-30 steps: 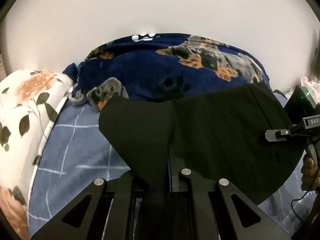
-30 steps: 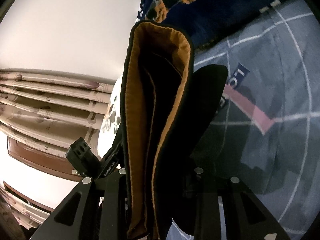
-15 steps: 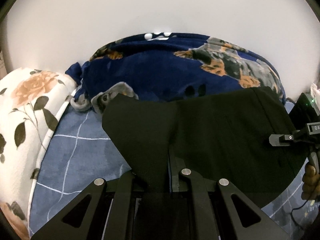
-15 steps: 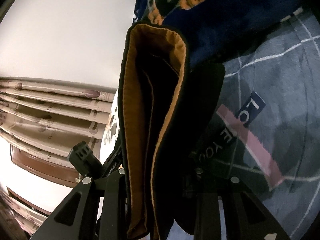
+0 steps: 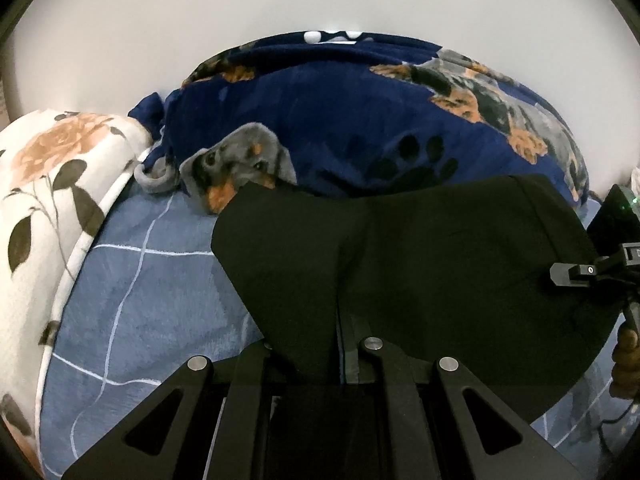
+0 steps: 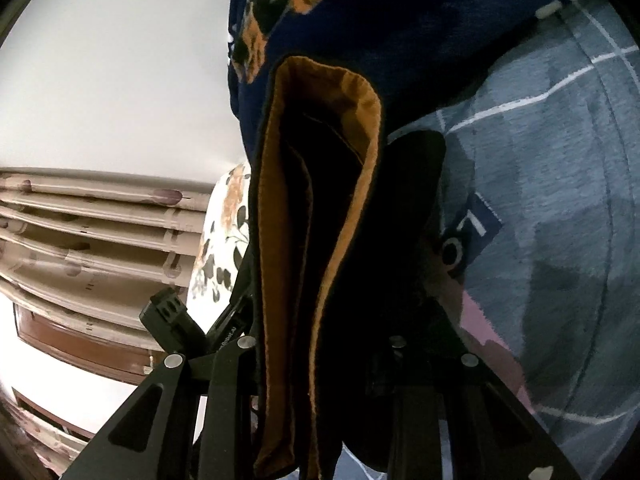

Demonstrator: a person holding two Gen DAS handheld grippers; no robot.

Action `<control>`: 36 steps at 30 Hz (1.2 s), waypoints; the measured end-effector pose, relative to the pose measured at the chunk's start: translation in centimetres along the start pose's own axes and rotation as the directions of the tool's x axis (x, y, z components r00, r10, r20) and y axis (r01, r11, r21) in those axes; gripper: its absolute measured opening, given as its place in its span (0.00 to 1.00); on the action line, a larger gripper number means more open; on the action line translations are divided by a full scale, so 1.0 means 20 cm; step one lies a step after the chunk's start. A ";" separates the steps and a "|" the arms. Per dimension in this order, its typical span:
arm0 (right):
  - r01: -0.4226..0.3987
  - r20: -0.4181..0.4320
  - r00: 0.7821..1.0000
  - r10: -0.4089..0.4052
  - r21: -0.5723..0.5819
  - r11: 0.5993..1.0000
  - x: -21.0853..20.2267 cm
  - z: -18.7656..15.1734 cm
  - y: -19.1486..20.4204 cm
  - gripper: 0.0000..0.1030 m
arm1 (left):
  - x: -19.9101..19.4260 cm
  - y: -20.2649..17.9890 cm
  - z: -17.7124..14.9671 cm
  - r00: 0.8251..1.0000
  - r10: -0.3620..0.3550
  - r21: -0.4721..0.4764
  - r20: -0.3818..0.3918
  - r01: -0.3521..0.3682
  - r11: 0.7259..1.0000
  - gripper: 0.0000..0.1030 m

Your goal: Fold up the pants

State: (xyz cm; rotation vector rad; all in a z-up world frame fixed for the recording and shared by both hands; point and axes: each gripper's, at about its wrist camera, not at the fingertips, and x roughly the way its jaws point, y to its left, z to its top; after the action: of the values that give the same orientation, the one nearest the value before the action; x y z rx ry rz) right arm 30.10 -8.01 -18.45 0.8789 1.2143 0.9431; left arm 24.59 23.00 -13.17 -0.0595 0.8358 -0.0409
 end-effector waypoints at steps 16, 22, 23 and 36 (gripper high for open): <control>0.152 0.016 0.988 -0.151 -0.072 0.986 0.07 0.00 0.03 0.26 | 0.08 0.05 -0.07 1.000 0.005 -0.038 -0.012 -0.005 0.999 0.20; 0.231 0.050 0.973 -0.226 -0.162 0.959 0.08 -0.01 0.10 0.26 | 0.08 0.04 -0.10 0.999 0.029 -0.030 0.016 -0.029 0.999 0.26; 0.245 0.059 0.969 -0.239 -0.175 0.953 0.10 -0.01 0.11 0.26 | 0.08 0.05 -0.11 0.999 0.031 -0.031 0.020 -0.031 0.999 0.27; 0.334 0.171 0.939 -0.297 -0.258 0.907 0.09 -0.07 0.15 0.29 | 0.08 0.08 -0.13 0.998 0.054 -0.069 0.041 -0.051 0.996 0.42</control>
State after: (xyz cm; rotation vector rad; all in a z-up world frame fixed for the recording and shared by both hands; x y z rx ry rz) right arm 28.61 -5.21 -16.42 0.4859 1.0401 0.7596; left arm 23.79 24.32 -16.11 -0.1024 0.7957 0.0380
